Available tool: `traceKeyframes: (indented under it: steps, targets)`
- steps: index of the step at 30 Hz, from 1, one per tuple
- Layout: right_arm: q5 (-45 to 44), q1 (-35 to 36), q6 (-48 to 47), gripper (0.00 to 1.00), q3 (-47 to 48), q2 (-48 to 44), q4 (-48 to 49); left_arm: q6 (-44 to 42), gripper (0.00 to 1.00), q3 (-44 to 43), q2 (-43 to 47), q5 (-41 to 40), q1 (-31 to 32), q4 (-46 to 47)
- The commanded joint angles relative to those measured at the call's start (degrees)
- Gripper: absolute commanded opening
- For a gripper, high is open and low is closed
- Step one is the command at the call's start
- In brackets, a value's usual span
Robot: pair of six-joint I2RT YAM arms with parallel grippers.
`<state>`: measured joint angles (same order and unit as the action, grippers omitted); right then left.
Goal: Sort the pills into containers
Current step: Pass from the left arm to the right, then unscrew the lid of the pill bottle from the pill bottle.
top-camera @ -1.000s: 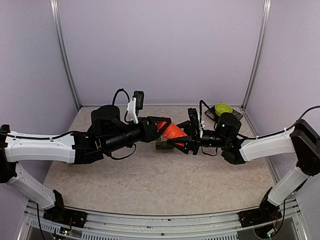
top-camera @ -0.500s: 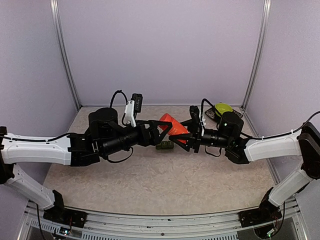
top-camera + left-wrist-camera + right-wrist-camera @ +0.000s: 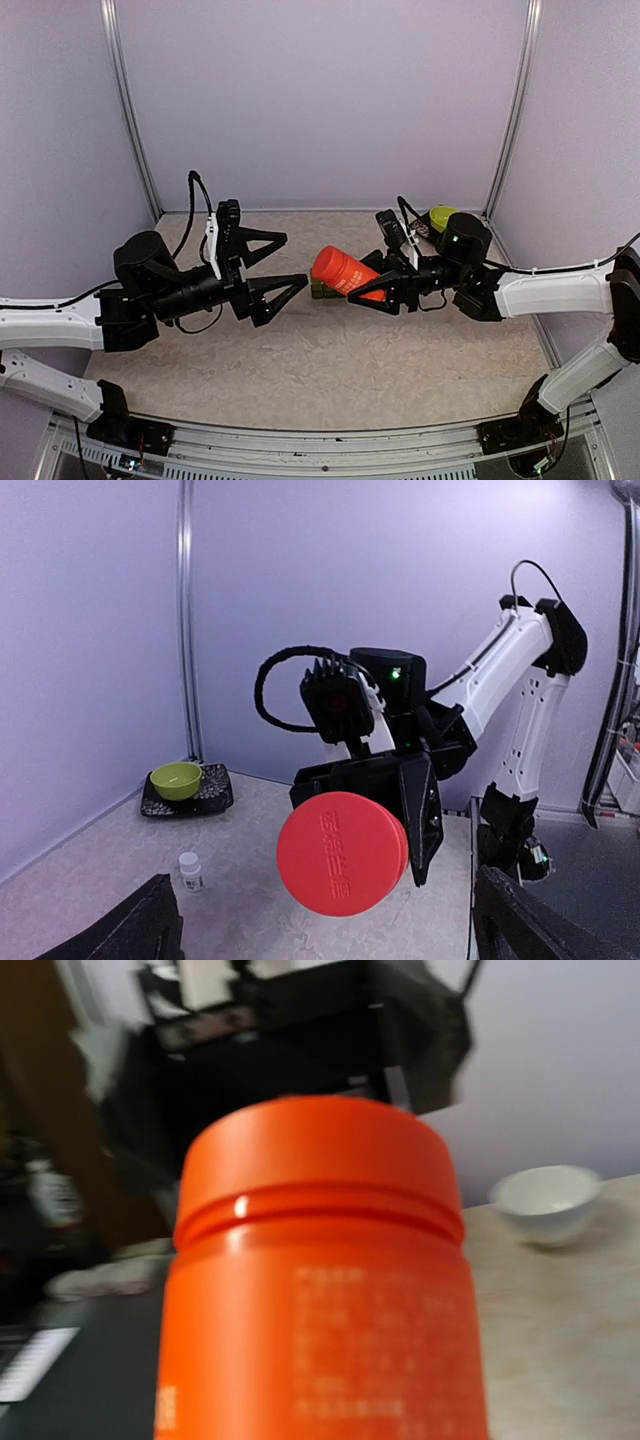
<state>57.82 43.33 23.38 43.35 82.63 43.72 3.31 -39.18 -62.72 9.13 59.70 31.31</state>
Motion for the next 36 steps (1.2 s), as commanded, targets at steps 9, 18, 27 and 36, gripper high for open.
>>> traceKeyframes:
  steps: [9, 18, 27, 36]
  targets:
    - [10.63, -0.28, 9.84, 0.00, 2.52, -2.40, 1.10, -16.01, 0.87, -8.94, -4.14, 17.70, -0.75, -5.61]
    - [13.86, 0.50, 14.25, 0.00, 2.43, -0.75, 5.78, -18.83, 0.85, -13.04, -8.04, 21.07, -0.90, -10.26]
    - [14.43, 1.31, 14.98, 0.00, 3.42, 0.96, 6.84, -19.20, 0.76, -14.69, -9.62, 22.15, -1.34, -11.56]
    - [14.27, 1.39, 15.91, 0.00, 3.79, 2.08, 8.22, -19.05, 0.66, -14.61, -10.18, 22.23, -1.67, -11.88]
